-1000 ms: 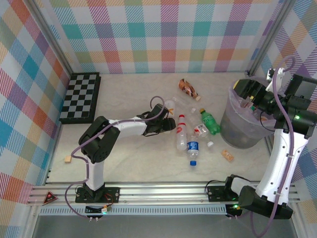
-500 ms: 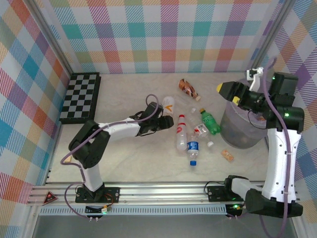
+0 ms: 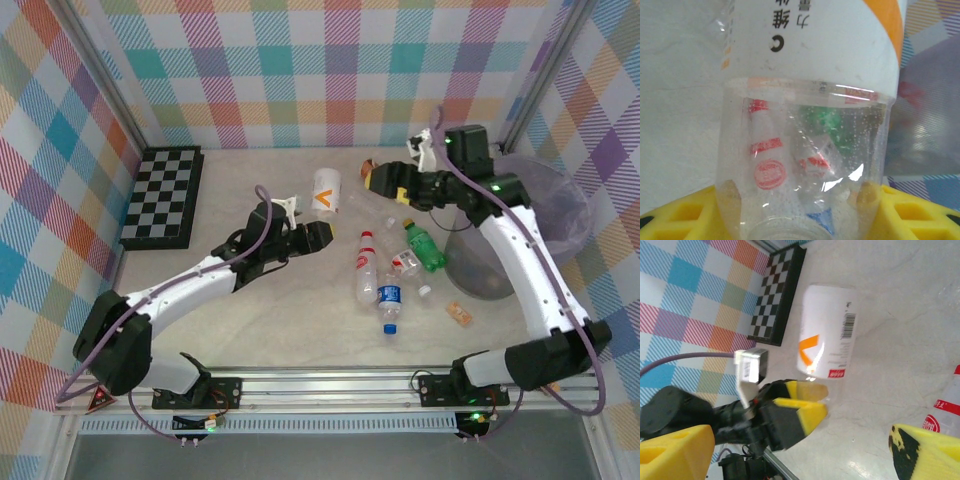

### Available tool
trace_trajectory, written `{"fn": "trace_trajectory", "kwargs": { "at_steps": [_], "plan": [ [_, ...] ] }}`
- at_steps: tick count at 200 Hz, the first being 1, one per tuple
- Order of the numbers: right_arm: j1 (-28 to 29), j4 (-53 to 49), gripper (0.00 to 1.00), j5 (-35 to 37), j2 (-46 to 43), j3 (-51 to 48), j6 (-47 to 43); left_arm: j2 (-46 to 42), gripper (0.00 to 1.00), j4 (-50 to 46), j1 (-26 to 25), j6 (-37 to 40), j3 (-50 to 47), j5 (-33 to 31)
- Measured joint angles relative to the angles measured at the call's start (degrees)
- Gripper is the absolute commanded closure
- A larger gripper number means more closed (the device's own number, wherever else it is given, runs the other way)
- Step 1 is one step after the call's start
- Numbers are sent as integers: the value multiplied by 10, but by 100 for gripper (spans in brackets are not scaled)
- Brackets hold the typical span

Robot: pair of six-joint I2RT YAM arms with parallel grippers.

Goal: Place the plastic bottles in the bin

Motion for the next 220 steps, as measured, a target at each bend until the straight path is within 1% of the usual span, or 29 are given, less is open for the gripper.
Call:
{"fn": "trace_trajectory", "kwargs": {
  "at_steps": [27, 54, 82, 96, 111, 132, 165, 169, 172, 173, 184, 198, 203, 204, 217, 220],
  "plan": [
    [29, 36, 8, -1, 55, 1, 20, -21, 100, 17, 0, -1, -9, 37],
    [51, 65, 8, -5, 111, 0, 37, -25, 100, 20, -2, 0, -11, 56],
    [59, 94, 8, -12, 139, 0, 49, -25, 100, 32, -17, 0, -11, 65],
    [59, 108, 9, -14, 144, 0, 56, -24, 100, 34, -28, 0, -11, 69],
    [59, 119, 15, -14, 146, 0, 59, -19, 100, 38, -36, 0, -11, 71],
    [59, 127, 29, -7, 146, -7, 61, -12, 100, 47, -39, 0, -10, 71],
    [58, 135, 39, 0, 146, -17, 60, -4, 100, 50, -39, -2, -10, 71],
    [58, 135, 40, 0, 146, -17, 59, -3, 96, 51, -39, -2, -10, 72],
    [58, 135, 40, 1, 146, -17, 59, -3, 92, 51, -39, -3, -10, 71],
    [58, 135, 40, 1, 146, -17, 59, -3, 88, 52, -39, -3, -10, 71],
    [58, 136, 41, 2, 146, -17, 58, -2, 62, 54, -39, -3, -10, 71],
    [58, 136, 42, 4, 146, -17, 58, -2, 36, 54, -39, -3, -10, 71],
    [58, 136, 43, 4, 146, -17, 57, -2, 25, 54, -39, -1, -10, 71],
    [58, 136, 43, 4, 146, -17, 57, -2, 25, 54, -39, -2, -10, 70],
    [58, 134, 46, 8, 146, -17, 53, -3, 4, 54, -40, 1, -10, 67],
    [58, 133, 47, 9, 146, -16, 52, -3, 1, 53, -40, -2, -10, 67]
  ]
}}
